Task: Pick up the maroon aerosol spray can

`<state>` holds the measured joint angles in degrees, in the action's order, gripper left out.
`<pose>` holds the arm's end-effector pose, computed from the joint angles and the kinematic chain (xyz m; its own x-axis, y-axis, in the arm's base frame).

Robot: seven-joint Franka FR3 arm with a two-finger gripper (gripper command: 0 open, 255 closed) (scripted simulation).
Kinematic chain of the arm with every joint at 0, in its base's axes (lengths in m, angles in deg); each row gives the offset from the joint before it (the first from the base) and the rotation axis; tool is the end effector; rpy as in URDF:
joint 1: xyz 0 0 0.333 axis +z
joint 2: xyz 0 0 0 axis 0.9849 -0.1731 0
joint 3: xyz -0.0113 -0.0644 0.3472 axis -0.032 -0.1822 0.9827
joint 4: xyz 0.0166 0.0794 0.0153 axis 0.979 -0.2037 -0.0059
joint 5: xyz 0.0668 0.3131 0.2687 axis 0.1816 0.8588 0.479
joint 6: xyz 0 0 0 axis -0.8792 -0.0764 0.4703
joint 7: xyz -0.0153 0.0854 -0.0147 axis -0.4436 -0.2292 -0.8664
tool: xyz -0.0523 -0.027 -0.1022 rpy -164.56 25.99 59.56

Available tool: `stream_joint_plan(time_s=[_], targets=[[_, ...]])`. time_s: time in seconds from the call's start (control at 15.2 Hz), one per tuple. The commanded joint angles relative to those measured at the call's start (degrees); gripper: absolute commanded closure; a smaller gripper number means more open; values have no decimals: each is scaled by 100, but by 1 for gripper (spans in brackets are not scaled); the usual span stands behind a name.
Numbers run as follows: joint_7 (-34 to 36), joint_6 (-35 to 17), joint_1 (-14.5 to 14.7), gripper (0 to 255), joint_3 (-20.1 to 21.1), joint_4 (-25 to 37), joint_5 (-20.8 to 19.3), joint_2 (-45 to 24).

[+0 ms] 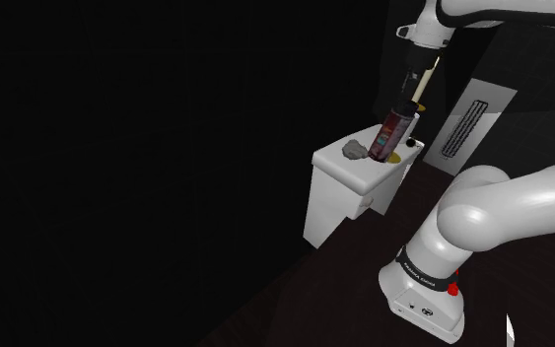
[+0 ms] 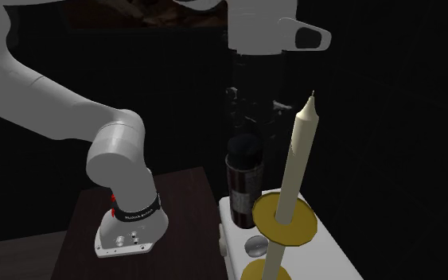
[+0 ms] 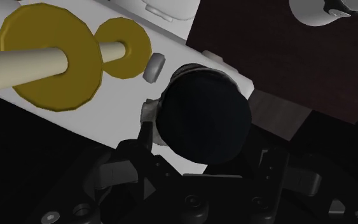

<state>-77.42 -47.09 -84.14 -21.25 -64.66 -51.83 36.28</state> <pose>0.2552 -0.2152 0.5782 0.9607 0.2773 -0.0151 0.2777 -0.9590 0.0573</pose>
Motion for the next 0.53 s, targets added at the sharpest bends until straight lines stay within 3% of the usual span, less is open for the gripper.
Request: stream_joint_plan(time_s=[0.0,0.46], targets=[[-10,137,22,255,41,178,41,-40],[-56,485,62,255,120,630,123,-146]])
